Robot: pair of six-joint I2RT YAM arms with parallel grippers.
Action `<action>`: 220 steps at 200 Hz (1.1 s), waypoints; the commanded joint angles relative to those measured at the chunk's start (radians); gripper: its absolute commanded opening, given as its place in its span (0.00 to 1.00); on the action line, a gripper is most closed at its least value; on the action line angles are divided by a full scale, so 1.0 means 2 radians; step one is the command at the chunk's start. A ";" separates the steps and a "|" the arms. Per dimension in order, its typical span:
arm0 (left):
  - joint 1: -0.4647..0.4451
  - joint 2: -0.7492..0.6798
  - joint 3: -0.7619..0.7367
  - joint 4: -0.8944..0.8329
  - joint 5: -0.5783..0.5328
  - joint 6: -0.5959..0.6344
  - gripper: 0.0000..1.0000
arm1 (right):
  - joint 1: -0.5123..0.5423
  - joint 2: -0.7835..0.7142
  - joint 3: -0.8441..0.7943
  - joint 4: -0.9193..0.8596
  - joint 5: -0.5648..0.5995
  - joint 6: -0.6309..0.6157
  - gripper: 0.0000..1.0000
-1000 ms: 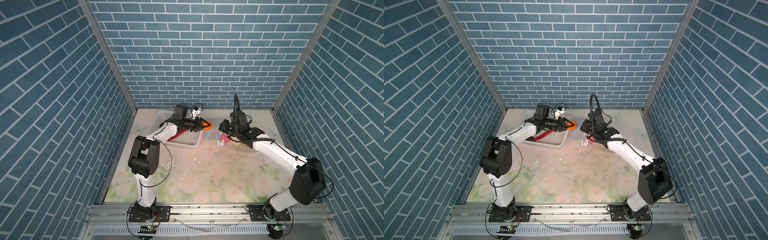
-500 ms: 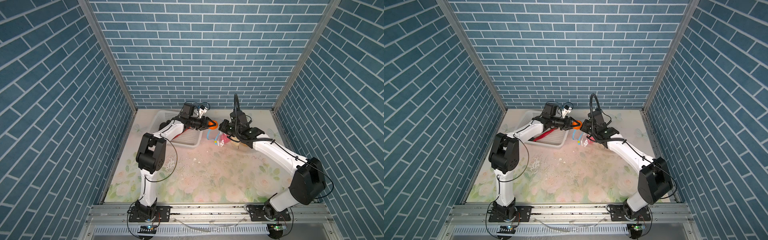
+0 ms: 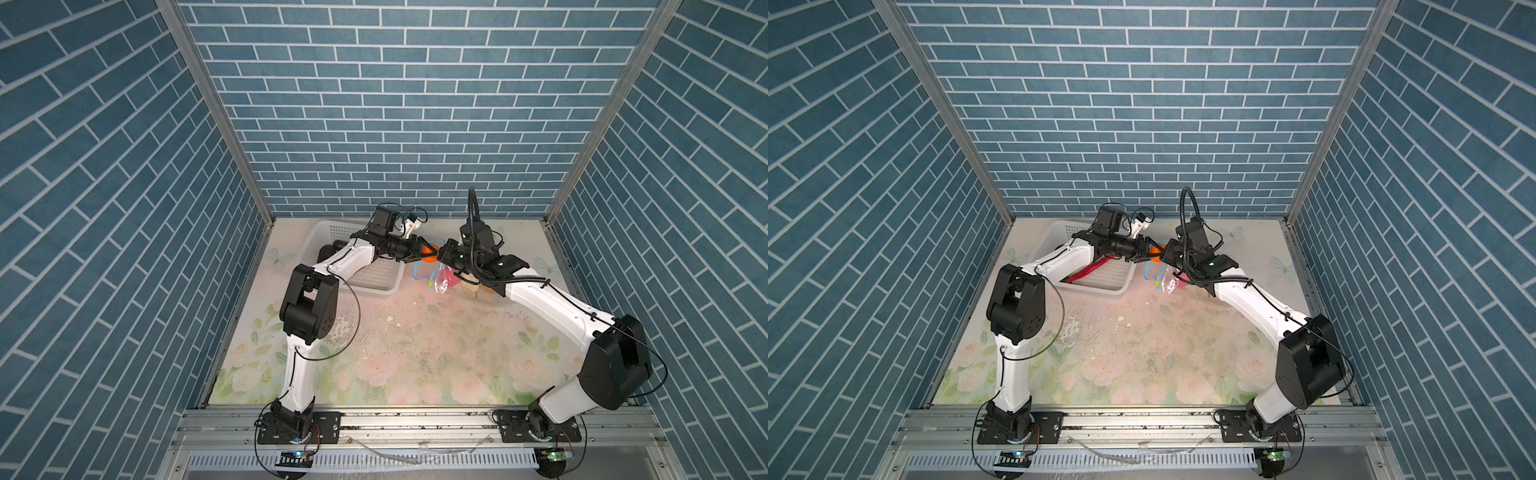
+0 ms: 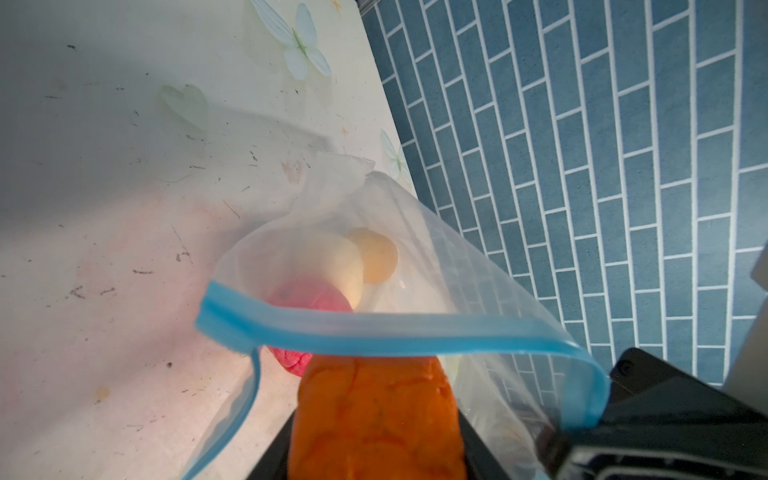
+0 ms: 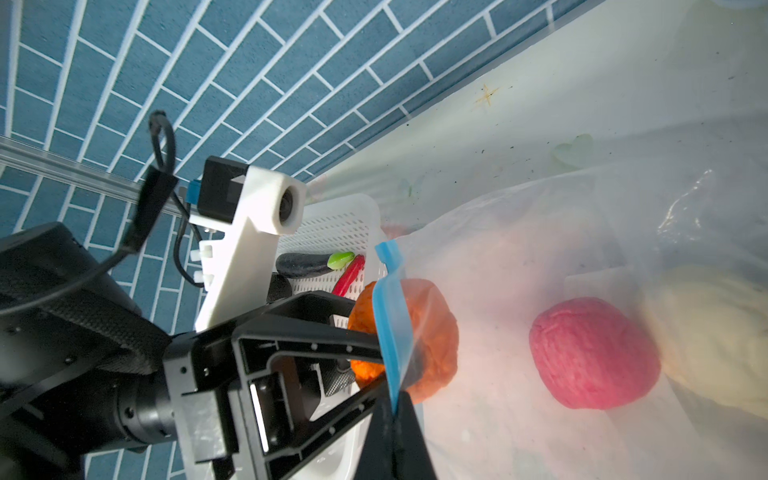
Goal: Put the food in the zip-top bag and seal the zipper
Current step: 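Lower the orange sweet potato into the bag beside the right gripper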
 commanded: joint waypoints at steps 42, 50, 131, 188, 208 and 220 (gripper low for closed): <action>-0.011 0.022 0.031 -0.048 -0.019 0.033 0.52 | -0.002 -0.003 0.002 0.012 -0.005 0.015 0.00; -0.013 0.023 0.034 -0.052 -0.024 0.035 0.53 | -0.002 -0.003 0.003 0.011 -0.004 0.015 0.00; -0.016 0.038 0.051 -0.069 -0.044 0.042 0.55 | -0.002 -0.001 0.003 0.014 -0.008 0.016 0.00; -0.018 0.044 0.062 -0.085 -0.059 0.050 0.57 | -0.002 0.000 0.003 0.015 -0.009 0.017 0.00; -0.019 0.047 0.066 -0.091 -0.063 0.052 0.58 | -0.002 0.001 0.004 0.015 -0.010 0.018 0.00; -0.020 0.048 0.070 -0.098 -0.070 0.055 0.59 | -0.002 0.001 0.004 0.015 -0.011 0.018 0.00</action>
